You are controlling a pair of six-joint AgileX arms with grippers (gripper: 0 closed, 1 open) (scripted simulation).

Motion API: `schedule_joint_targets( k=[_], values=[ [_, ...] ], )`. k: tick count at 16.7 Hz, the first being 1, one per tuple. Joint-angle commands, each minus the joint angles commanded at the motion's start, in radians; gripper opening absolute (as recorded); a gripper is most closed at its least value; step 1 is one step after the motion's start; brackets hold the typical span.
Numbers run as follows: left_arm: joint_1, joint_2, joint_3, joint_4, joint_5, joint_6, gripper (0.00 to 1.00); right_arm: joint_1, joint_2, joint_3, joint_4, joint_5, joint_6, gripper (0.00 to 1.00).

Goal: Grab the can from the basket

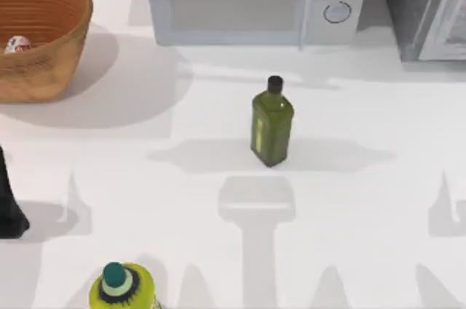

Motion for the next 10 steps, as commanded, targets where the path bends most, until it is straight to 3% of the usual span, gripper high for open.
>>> schedule_joint_targets(
  k=[5,10],
  values=[
    [0.006,0.047,0.055,-0.022,-0.003,0.001,1.0,0.0,0.0,0.0,0.0,0.0,0.0,1.0],
    [0.024,0.304,0.326,-0.154,-0.004,0.004,1.0,0.0,0.0,0.0,0.0,0.0,0.0,1.0]
  ],
)
